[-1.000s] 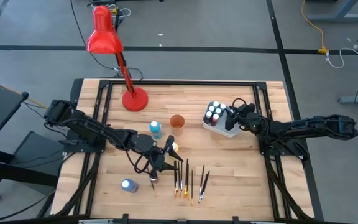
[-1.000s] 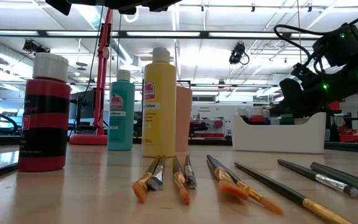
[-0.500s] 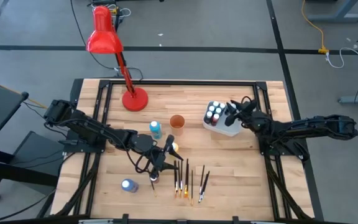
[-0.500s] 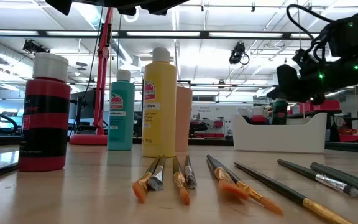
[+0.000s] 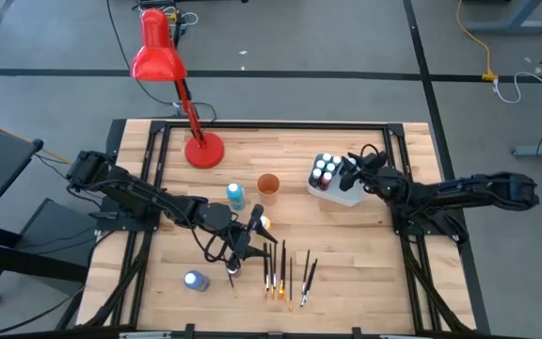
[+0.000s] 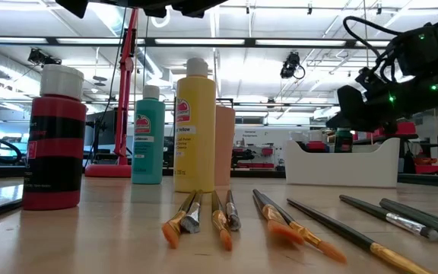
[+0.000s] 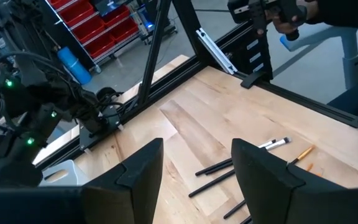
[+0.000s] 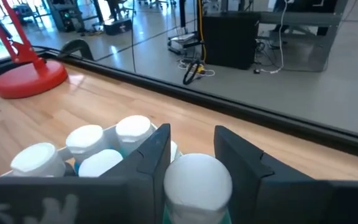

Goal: Pick & Place Paint Supplies
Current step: Put the dark green paint bottle into the white bin, then put the dark red paint bottle into the white bin

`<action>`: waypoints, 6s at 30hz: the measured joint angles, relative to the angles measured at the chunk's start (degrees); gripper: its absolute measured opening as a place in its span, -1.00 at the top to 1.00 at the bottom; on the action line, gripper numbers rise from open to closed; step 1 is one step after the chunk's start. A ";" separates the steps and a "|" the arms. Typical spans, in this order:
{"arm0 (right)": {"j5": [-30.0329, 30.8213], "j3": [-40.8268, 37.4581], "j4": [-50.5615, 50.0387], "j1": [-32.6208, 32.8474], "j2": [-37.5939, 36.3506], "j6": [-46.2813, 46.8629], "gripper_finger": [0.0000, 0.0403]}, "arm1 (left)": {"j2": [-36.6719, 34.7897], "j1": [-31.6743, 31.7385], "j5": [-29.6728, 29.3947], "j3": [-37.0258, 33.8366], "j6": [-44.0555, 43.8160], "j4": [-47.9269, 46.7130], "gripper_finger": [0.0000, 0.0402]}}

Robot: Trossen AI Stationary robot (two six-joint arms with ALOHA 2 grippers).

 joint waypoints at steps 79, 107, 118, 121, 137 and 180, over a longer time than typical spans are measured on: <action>-50.45 5.44 16.42 2.84 6.87 -12.43 0.19 | -0.19 -2.10 7.02 0.19 -24.67 -16.00 0.00; -45.44 5.44 14.74 8.08 6.89 -10.52 -0.08 | 0.02 -13.57 -4.78 -0.02 -34.01 -34.37 0.00; -45.42 5.44 14.76 8.37 6.89 -10.49 -0.08 | 0.02 -13.42 -7.15 -0.02 -30.14 -33.72 0.37; -45.33 5.44 15.77 8.77 6.89 -8.66 -0.08 | 0.02 -13.39 -9.44 -0.02 -27.19 -30.06 0.37; -45.76 27.02 -2.87 22.79 17.63 -14.63 -0.08 | 0.02 -0.29 -2.51 0.00 -7.96 -7.56 0.35; -45.32 50.12 -23.30 26.67 36.49 -15.55 0.25 | 0.02 2.95 -2.62 0.02 2.20 -3.76 0.26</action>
